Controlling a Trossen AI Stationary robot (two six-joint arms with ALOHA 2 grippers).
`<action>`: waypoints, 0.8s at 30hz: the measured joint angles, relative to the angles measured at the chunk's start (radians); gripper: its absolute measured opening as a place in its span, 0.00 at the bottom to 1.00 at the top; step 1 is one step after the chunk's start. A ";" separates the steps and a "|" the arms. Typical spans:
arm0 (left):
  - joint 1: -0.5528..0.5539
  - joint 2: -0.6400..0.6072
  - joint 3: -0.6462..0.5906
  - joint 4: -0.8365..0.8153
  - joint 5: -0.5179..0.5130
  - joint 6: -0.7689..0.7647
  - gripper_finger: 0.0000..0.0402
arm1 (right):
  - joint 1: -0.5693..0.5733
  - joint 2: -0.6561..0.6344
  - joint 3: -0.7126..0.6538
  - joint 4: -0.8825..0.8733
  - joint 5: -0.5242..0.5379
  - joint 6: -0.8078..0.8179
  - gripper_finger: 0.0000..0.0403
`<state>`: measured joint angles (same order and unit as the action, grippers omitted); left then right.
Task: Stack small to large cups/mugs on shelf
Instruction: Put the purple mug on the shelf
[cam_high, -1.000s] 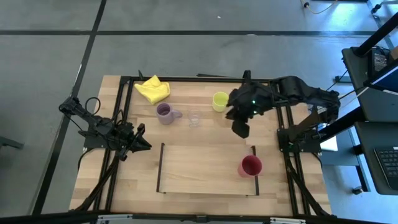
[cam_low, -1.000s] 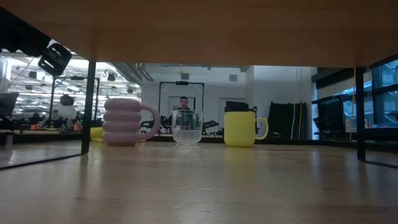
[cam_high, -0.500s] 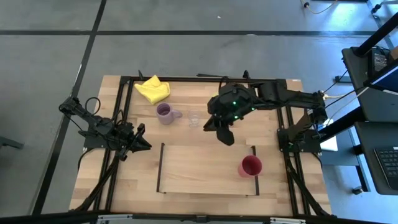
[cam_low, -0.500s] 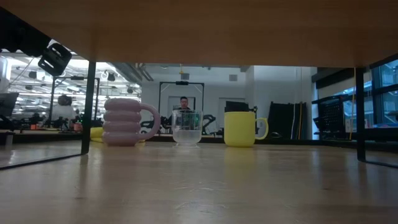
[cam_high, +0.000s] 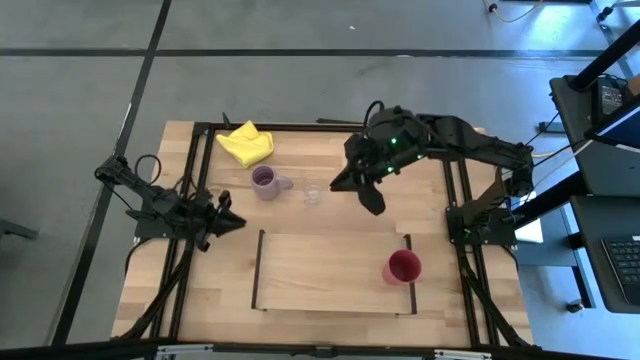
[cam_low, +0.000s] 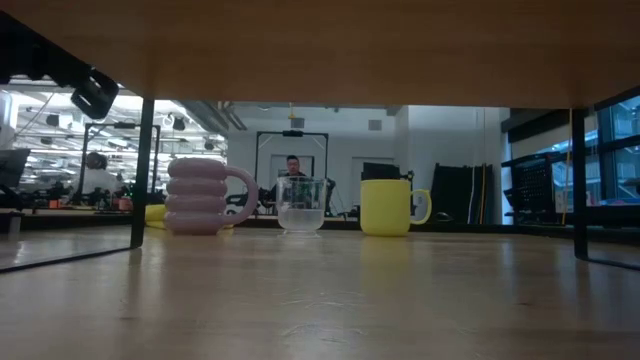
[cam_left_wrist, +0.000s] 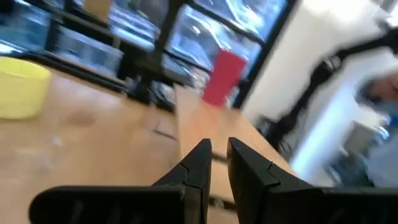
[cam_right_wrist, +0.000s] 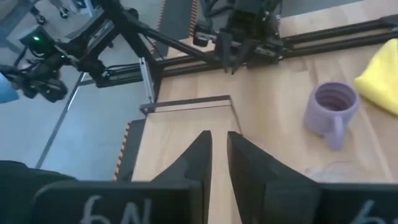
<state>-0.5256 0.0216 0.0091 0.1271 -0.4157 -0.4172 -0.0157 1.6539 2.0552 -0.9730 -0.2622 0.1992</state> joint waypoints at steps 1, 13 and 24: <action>0.000 0.000 0.000 0.038 -0.016 -0.010 0.12 | -0.011 0.000 0.000 0.000 -0.001 -0.014 0.13; 0.000 0.000 0.000 0.491 -0.155 -0.018 0.12 | -0.147 0.009 0.000 0.045 0.004 -0.059 0.13; 0.011 0.000 0.091 0.506 -0.390 0.167 0.12 | -0.192 0.009 0.000 0.121 0.122 0.062 0.13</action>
<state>-0.5150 0.0212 0.1001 0.6328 -0.8052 -0.2503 -0.2077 1.6634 2.0552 -0.8522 -0.1398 0.2615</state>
